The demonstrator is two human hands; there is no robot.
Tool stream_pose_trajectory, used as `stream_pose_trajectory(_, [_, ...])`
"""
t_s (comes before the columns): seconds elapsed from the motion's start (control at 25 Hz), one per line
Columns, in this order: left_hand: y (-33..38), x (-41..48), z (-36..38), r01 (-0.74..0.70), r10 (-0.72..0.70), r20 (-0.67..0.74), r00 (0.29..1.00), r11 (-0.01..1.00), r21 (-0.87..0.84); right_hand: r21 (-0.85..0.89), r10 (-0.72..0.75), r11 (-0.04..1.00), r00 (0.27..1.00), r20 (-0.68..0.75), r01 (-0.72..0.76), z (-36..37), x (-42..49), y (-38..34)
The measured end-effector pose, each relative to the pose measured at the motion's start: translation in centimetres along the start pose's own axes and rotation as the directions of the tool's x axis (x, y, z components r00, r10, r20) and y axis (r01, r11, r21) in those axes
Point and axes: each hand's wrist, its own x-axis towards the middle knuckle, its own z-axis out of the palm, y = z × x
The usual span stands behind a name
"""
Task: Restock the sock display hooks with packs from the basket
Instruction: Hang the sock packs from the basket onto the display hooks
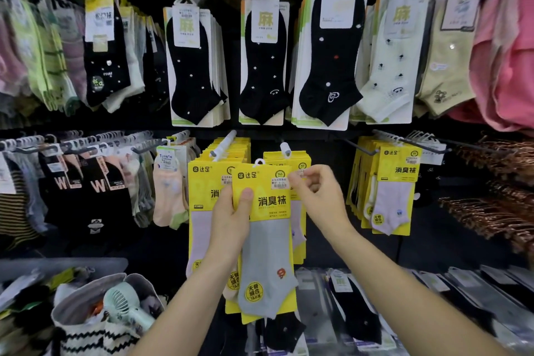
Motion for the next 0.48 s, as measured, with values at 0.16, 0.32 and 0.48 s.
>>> stream_pose_trajectory(0.16, [0.0,-0.5,1.5,0.031,-0.030,0.028,0.999,0.999,-0.028,0.037,0.063,0.997,0.995,0.071,-0.065,-0.4,-0.2,-0.8])
stream_pose_trajectory(0.32, [0.0,-0.6,1.7,0.044,-0.043,0.042,0.998,0.999,-0.024,0.075,0.128,0.989,0.991,0.039,-0.131,-1.6,-0.1,-0.6])
stream_pose_trajectory(0.48, [-0.1,-0.5,1.5,0.036,-0.037,0.016,0.999,0.998,0.060,0.055,0.101,0.993,0.992,0.078,-0.105,-2.0,-0.2,-0.8])
